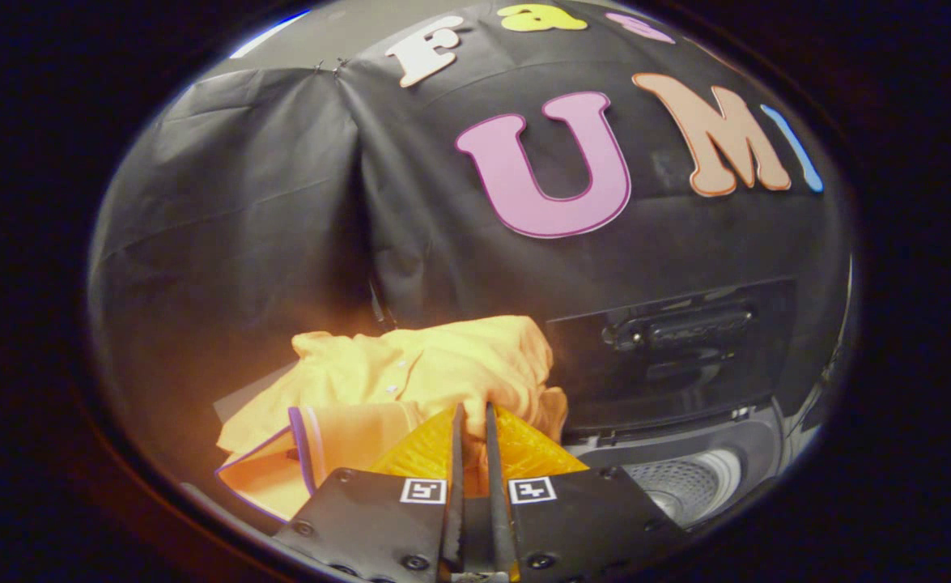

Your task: Put the clothes into the washing machine and then close the washing machine lid.

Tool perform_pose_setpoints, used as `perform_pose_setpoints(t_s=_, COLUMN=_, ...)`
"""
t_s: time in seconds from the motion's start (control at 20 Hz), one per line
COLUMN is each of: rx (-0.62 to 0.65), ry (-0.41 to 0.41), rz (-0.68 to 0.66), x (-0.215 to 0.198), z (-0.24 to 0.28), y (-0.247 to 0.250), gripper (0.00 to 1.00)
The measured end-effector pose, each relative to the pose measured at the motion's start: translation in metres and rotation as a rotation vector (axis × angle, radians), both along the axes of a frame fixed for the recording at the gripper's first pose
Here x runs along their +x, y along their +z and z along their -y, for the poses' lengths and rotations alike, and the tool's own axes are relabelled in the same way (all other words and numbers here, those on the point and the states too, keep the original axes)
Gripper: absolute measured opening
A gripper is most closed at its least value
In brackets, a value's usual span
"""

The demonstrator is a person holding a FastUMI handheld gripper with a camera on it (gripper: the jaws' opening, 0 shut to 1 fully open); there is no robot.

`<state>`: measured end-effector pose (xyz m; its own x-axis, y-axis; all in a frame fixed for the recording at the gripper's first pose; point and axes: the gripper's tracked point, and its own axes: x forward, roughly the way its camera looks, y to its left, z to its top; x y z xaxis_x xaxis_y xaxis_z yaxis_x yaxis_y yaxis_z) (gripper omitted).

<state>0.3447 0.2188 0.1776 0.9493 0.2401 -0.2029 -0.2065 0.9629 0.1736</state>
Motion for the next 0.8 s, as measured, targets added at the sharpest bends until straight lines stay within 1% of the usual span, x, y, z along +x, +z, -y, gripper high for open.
perform_pose_setpoints(t_s=0.2, rx=-0.09, ry=-0.136, rz=0.032, x=0.013, z=0.053, y=0.007, gripper=0.14)
perform_pose_setpoints(t_s=0.35, rx=-0.178, ry=-0.287, rz=0.065, x=0.019, z=0.109, y=0.02, gripper=0.13)
perform_pose_setpoints(t_s=0.4, rx=-0.191, ry=-0.329, rz=0.085, x=0.02, z=0.127, y=0.028, gripper=0.13)
perform_pose_setpoints(t_s=0.45, rx=-0.187, ry=-0.355, rz=0.099, x=0.019, z=0.14, y=0.036, gripper=0.1)
perform_pose_setpoints(t_s=0.5, rx=-0.162, ry=-0.366, rz=0.109, x=0.016, z=0.145, y=0.04, gripper=0.1)
perform_pose_setpoints(t_s=0.55, rx=-0.131, ry=-0.359, rz=0.116, x=0.016, z=0.144, y=0.043, gripper=0.07)
perform_pose_setpoints(t_s=0.6, rx=-0.119, ry=-0.357, rz=0.114, x=0.014, z=0.145, y=0.039, gripper=0.07)
perform_pose_setpoints(t_s=0.8, rx=-0.137, ry=-0.334, rz=0.083, x=0.012, z=0.141, y=0.023, gripper=0.07)
